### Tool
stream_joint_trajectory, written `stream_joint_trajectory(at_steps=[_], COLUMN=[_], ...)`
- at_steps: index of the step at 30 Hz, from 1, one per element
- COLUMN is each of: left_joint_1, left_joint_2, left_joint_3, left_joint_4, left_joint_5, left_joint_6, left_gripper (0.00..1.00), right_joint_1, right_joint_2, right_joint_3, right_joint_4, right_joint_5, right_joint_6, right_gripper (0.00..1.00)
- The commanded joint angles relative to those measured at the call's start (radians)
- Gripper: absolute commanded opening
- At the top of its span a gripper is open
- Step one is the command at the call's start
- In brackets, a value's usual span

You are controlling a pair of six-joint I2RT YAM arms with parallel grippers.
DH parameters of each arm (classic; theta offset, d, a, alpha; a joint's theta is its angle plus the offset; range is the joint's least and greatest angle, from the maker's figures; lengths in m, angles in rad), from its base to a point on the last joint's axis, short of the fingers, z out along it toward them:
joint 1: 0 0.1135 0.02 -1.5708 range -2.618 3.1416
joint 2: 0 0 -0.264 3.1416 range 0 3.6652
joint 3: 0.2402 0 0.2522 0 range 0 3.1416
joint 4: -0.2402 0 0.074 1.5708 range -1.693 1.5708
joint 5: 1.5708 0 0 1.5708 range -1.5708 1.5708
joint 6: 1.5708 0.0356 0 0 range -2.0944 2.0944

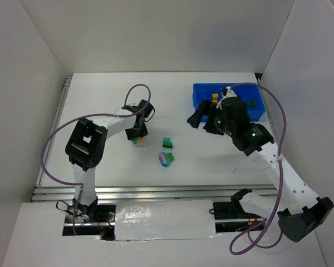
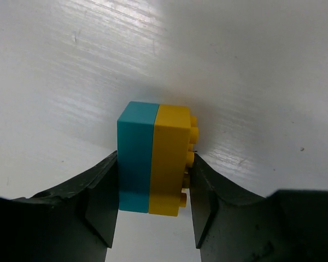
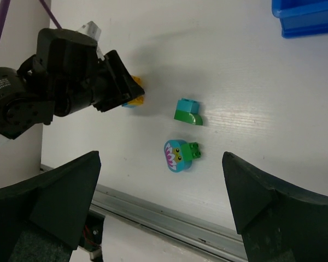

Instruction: Sort the legos into containers by color

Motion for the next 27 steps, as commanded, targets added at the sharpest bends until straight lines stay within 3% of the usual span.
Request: stream_joint_trajectory(at_steps=[1, 6, 8, 13, 19, 27], left_joint_1=[0.004, -0.054, -0.120, -0.252, -0.324, -0.332], left_joint_2=[-0.050, -0.276, -0.433, -0.735, -0.823, -0.837], left_joint_3=[-0.036, -0.121, -0.217, -0.437, -0.426, -0.408], left_joint_4=[0.069, 0.256, 0.432, 0.649, 0.566, 0.539], left_joint_5=[0.072, 0.209, 0.270, 0.460, 0.565, 0.576], left_joint_6=[0.042, 0.222, 0.368, 0.576, 0.661, 0.687], left_gripper=[0.00, 0.00, 0.00, 0.00, 0.00, 0.00], right_joint_1=[0.005, -0.045, -0.073, -0.081, -0.033, 0.088], right_joint_2=[-0.010, -0.035, -0.041, 0.025, 0.038, 0.061], right_joint_3=[-0.028, -0.104, -0.117, -0.035, -0.023, 0.005], right_joint_4=[0.032, 0.144, 0.170, 0.078, 0.136, 0.122], right_joint_5=[-0.063, -0.212, -0.247, -0.257, -0.390, -0.381], right_joint_6=[-0.027, 0.051, 0.140, 0.234, 0.243, 0.235], right_gripper=[1.00, 1.00, 1.00, 1.00, 0.82, 0.81])
